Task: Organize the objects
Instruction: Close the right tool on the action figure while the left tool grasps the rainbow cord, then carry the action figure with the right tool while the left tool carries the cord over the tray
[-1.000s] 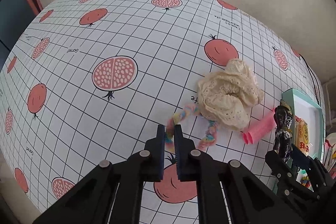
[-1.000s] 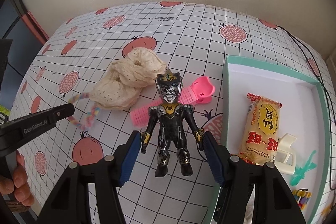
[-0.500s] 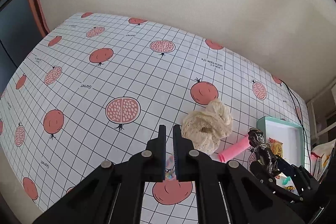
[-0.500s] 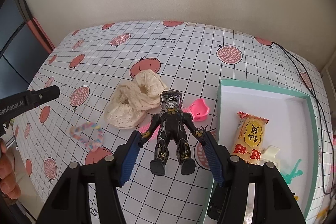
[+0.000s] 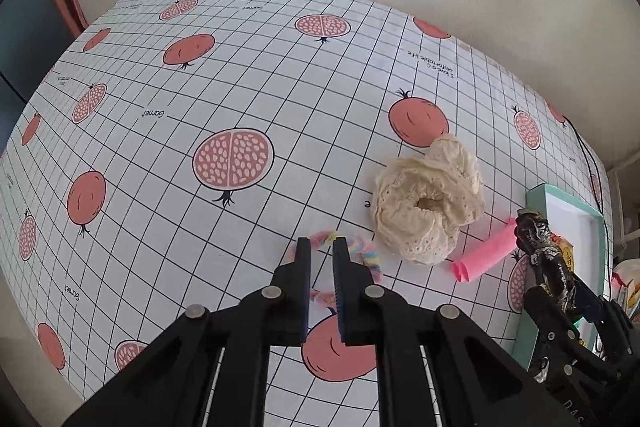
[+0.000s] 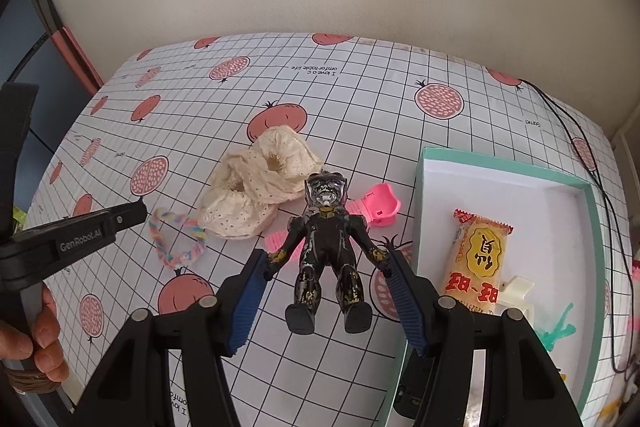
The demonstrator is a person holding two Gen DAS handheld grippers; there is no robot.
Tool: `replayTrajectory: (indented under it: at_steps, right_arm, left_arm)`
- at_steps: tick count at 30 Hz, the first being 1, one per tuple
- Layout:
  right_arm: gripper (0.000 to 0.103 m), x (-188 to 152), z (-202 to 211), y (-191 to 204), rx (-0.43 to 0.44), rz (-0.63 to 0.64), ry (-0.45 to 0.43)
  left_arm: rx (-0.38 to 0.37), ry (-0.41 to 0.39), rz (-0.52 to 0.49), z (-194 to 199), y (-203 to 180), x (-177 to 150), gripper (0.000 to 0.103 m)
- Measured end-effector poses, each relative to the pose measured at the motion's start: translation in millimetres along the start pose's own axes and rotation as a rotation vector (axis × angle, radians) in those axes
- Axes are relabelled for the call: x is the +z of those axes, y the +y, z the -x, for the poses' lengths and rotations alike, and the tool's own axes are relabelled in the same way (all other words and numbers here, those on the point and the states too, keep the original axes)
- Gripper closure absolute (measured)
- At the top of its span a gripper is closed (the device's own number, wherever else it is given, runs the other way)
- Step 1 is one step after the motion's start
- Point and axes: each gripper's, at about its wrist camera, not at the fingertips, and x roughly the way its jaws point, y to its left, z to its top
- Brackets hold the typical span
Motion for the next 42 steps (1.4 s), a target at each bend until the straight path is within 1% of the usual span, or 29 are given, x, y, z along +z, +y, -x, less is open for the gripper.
replayTrajectory:
  at_steps: [3, 5, 7, 11, 16, 20, 22, 23, 24, 26, 31, 37, 42]
  right_arm:
    - [0.04, 0, 0, -1, 0.0, 0.0, 0.0]
    - [0.04, 0, 0, -1, 0.0, 0.002, 0.0]
    - [0.04, 0, 0, -1, -0.001, 0.001, 0.001]
    - [0.04, 0, 0, -2, 0.001, 0.001, 0.006]
    - [0.04, -1, -1, 0, 0.0, 0.003, 0.006]
    - [0.04, -1, -1, 0, 0.0, 0.005, 0.008]
    - [0.04, -1, -1, 1, 0.0, 0.007, 0.008]
    - [0.04, -1, -1, 1, 0.0, 0.007, 0.008]
    - [0.04, -1, -1, 1, 0.0, 0.007, 0.008]
    - [0.04, -1, 0, 1, 0.0, 0.009, 0.008]
    - [0.04, 0, 0, 0, 0.001, 0.006, 0.006]
    - [0.04, 1, 3, -2, 0.007, 0.006, -0.002]
    - [0.04, 3, 9, -3, 0.015, 0.006, -0.014]
  left_arm:
    - [0.003, 0.022, 0.009, -10, 2, -2, 0.075]
    - [0.027, 0.037, 0.017, -16, 5, -4, 0.072]
    - [0.044, 0.053, 0.021, -23, 7, -7, 0.071]
    - [0.033, 0.084, 0.034, -36, 11, -11, 0.071]
    - [0.055, 0.088, 0.02, -44, 8, -16, 0.071]
    - [0.093, 0.068, -0.014, -44, 2, -19, 0.071]
    - [0.089, 0.065, -0.011, -43, 1, -20, 0.074]
    - [0.09, 0.062, -0.011, -42, 1, -20, 0.077]
    - [0.091, 0.06, -0.012, -42, 1, -20, 0.085]
    - [0.092, 0.057, -0.013, -41, 1, -20, 0.094]
    - [0.078, 0.056, -0.004, -40, 3, -20, 0.096]
    - [0.059, 0.059, 0.004, -37, 7, -18, 0.097]
    - [0.051, 0.007, 0.003, -19, 7, -9, 0.097]
